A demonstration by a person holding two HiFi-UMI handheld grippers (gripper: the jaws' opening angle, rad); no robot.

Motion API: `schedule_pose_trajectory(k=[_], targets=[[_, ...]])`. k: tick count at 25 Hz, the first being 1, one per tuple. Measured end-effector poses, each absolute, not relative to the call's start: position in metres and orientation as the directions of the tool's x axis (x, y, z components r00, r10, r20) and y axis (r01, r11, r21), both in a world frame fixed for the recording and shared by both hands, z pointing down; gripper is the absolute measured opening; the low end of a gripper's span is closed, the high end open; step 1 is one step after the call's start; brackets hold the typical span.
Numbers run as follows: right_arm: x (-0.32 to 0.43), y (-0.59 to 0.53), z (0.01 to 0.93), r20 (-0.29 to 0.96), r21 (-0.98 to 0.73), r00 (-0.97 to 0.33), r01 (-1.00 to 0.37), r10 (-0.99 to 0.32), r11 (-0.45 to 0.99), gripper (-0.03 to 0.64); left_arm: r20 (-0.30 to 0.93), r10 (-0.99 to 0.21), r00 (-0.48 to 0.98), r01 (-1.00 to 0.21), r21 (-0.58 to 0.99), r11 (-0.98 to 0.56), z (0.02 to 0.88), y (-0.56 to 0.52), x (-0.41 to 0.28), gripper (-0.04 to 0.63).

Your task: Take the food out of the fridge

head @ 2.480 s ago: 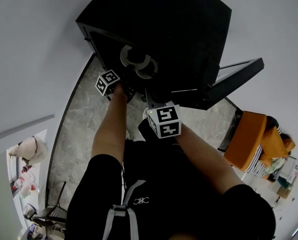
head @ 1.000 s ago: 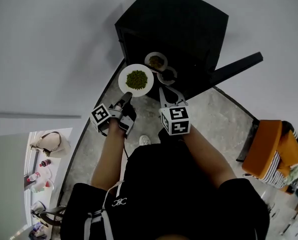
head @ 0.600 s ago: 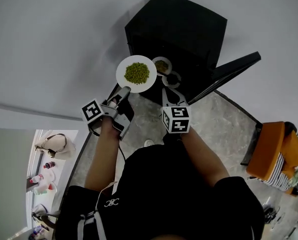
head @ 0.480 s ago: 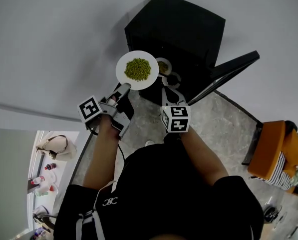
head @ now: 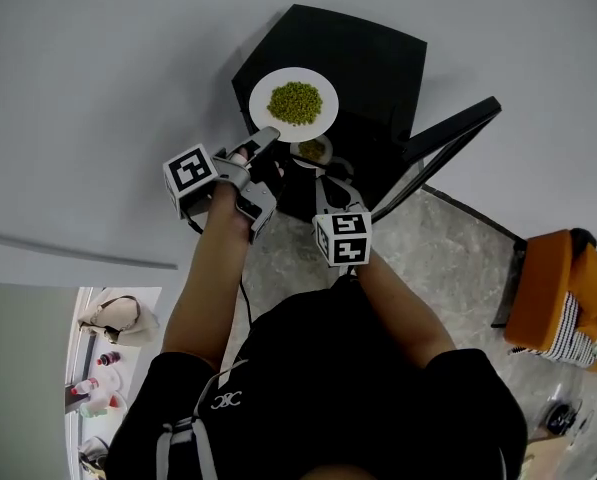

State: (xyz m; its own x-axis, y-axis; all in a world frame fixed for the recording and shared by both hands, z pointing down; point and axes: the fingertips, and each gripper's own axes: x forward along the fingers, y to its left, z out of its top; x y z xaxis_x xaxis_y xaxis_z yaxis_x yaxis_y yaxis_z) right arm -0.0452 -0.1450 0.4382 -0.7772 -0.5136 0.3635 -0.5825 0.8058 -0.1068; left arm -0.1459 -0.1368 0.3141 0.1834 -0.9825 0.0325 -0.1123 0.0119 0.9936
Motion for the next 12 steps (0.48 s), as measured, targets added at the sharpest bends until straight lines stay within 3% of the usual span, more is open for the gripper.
schedule_pose_trajectory(k=[5,12], targets=[[-0.041,-0.119,0.438,0.341,-0.078,-0.776,-0.586,-0.531,0.806,-0.009,0.014,-0.984,0.176,-0.096,0.995,-0.003,0.317,-0.134,-0.148,0.006],[-0.039,-0.144,0.44,0.359,-0.056,-0.772,-0.58,-0.526,0.813,-0.011,0.084,-0.993,0.088,-0.107,0.991,0.074,0.322,-0.177,-0.191,0.008]])
